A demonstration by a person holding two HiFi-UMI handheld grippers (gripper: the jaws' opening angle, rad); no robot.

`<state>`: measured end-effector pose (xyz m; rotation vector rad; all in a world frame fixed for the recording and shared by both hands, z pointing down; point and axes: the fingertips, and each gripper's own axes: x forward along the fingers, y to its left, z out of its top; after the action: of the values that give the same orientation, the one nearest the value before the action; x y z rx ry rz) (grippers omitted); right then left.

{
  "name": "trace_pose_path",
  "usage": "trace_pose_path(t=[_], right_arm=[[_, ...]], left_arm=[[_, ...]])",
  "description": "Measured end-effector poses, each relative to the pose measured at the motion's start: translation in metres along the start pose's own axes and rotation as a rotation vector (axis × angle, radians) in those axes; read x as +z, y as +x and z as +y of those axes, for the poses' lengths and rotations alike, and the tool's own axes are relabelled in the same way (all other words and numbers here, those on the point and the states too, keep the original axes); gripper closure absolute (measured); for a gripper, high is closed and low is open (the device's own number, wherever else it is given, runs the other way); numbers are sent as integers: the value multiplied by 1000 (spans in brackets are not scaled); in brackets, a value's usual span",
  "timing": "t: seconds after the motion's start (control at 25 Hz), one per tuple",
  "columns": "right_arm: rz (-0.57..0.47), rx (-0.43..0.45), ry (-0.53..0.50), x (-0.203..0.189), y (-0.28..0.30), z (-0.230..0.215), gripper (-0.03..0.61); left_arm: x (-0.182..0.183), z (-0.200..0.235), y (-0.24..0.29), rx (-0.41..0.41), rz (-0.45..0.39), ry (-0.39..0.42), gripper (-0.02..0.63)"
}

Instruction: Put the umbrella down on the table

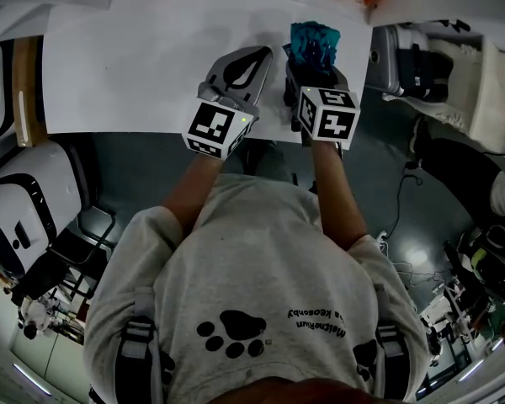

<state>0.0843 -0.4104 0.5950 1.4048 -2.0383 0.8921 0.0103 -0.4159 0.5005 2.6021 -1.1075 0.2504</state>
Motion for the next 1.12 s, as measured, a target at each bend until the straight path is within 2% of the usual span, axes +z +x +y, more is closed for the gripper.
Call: trace_pose_path(t=[0.84, 1.12], right_arm=[[108, -33, 111, -11, 32, -24, 314], [140, -45, 110, -13, 42, -25, 314]], left_arm=[[-1, 11, 23, -27, 18, -11, 603], [0, 17, 27, -30, 25, -14, 603]])
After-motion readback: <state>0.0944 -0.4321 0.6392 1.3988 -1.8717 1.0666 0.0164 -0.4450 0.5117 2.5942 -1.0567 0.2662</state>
